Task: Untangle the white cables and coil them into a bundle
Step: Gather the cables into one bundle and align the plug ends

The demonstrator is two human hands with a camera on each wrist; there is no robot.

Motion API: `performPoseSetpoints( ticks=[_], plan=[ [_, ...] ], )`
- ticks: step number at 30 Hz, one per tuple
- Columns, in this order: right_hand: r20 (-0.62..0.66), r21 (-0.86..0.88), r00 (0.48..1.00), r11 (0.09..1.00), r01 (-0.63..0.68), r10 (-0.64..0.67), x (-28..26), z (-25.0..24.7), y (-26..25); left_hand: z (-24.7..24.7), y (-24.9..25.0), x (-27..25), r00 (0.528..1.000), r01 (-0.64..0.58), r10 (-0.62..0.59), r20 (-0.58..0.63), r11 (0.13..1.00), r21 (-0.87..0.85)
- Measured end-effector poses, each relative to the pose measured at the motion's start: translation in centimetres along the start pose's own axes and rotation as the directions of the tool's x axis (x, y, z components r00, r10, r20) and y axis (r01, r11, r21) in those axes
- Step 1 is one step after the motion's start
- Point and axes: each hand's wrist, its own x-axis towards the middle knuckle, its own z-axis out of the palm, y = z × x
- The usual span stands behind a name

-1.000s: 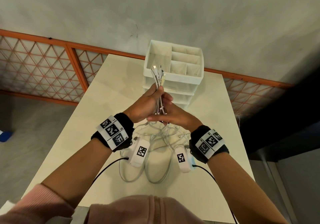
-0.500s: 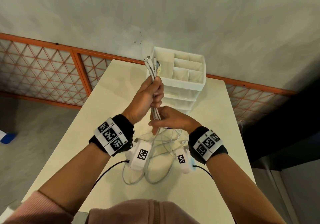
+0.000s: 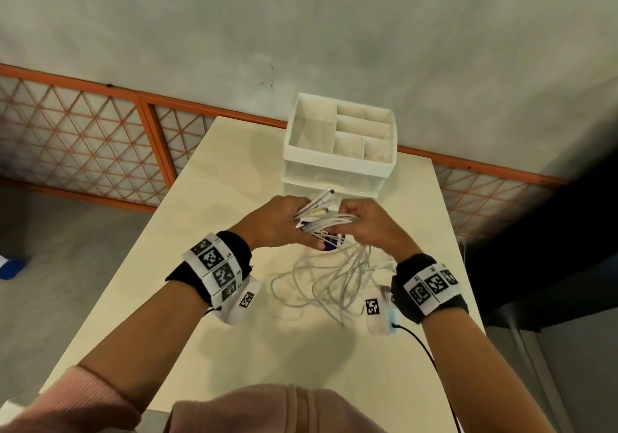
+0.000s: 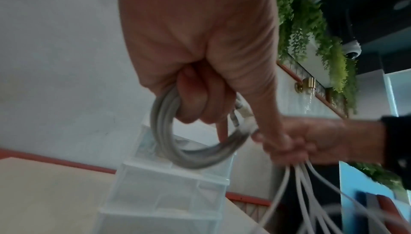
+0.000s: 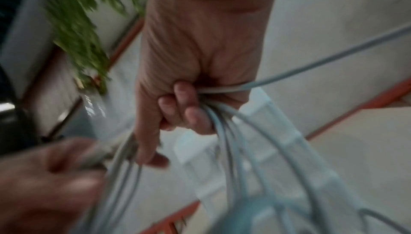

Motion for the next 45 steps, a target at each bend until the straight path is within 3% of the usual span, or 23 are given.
performPoseSetpoints(
  ticks=[2, 4, 8, 12, 17, 19, 22, 25, 29, 31, 34, 37, 39, 41, 43, 45],
  plan=[
    [-0.058, 0.003, 0.994, 0.995, 0.096, -0.096, 0.0, -0.8, -2.0, 0.2, 0.1, 0.4, 0.997, -0.037, 0.041, -0.066, 0.997, 0.062],
    [-0.103, 0.088, 0.989, 0.989, 0.116, -0.107, -0.3, -1.6, -3.1, -0.3, 0.6, 0.8, 0.971, -0.122, 0.117, -0.207, 0.993, -0.008],
    [0.113, 0.171, 0.992, 0.984, 0.039, -0.059, -1.2, -2.2, -2.2, -2.1, 2.1, 1.6, 0.891, -0.259, 0.183, -0.416, 0.956, -0.135],
    [0.175, 0.165, 0.985, 0.986, -0.032, 0.002, -1.7, -1.9, 0.2, -2.7, 3.1, 1.9, 0.823, -0.334, 0.156, -0.546, 0.911, -0.244],
    [0.229, -0.037, 0.967, 0.994, -0.104, 0.11, -2.1, -2.8, 0.8, -2.1, 3.4, 1.7, 0.771, -0.352, 0.042, -0.636, 0.859, -0.371],
    [0.183, -0.133, 0.974, 0.985, -0.11, 0.133, -1.9, -3.4, 0.6, -1.7, 3.4, 1.6, 0.763, -0.34, -0.031, -0.645, 0.83, -0.442],
    [-0.038, -0.177, 0.992, 0.977, -0.122, 0.117, -1.8, -4.8, 0.0, -2.0, 2.1, 2.0, 0.74, -0.26, -0.141, -0.658, 0.842, -0.473],
    [-0.199, -0.14, 0.976, 0.983, -0.122, 0.093, -2.2, -7.0, -0.9, -1.9, -0.3, 2.1, 0.779, -0.109, -0.182, -0.6, 0.903, -0.416],
    [-0.187, -0.164, 0.98, 0.981, -0.1, 0.068, -2.6, -8.6, -2.3, -0.1, -2.9, 1.5, 0.899, 0.15, -0.247, -0.361, 0.949, -0.276],
    [-0.169, -0.262, 0.981, 0.955, -0.136, 0.093, -2.5, -8.4, -2.6, 0.5, -3.4, 1.1, 0.929, 0.2, -0.268, -0.257, 0.945, -0.26],
    [-0.16, -0.447, 0.971, 0.864, -0.233, 0.179, -2.3, -7.4, -1.7, 0.9, -2.7, 0.2, 0.902, 0.114, -0.21, -0.378, 0.959, -0.26],
    [-0.107, -0.53, 0.963, 0.806, -0.264, 0.246, -2.2, -5.3, -0.7, 1.0, -1.0, -0.6, 0.855, -0.128, -0.002, -0.518, 0.968, -0.214],
    [-0.031, -0.526, 0.97, 0.822, -0.22, 0.24, -2.0, -3.6, -0.6, 1.3, 0.3, -0.6, 0.878, -0.205, 0.168, -0.449, 0.978, -0.036],
    [0.046, -0.458, 0.982, 0.877, -0.144, 0.185, -1.6, -2.2, -1.1, 2.0, 1.0, -0.1, 0.923, -0.241, 0.268, -0.275, 0.962, 0.126],
    [0.091, -0.325, 0.991, 0.944, -0.061, 0.095, -1.4, -1.4, -1.9, 2.6, 0.4, 0.6, 0.957, -0.233, 0.25, -0.144, 0.964, 0.129],
    [0.105, -0.257, 0.994, 0.966, -0.003, 0.031, -1.5, -1.2, -2.8, 2.7, -0.3, 1.2, 0.981, -0.161, 0.161, -0.106, 0.987, 0.014]
  ],
)
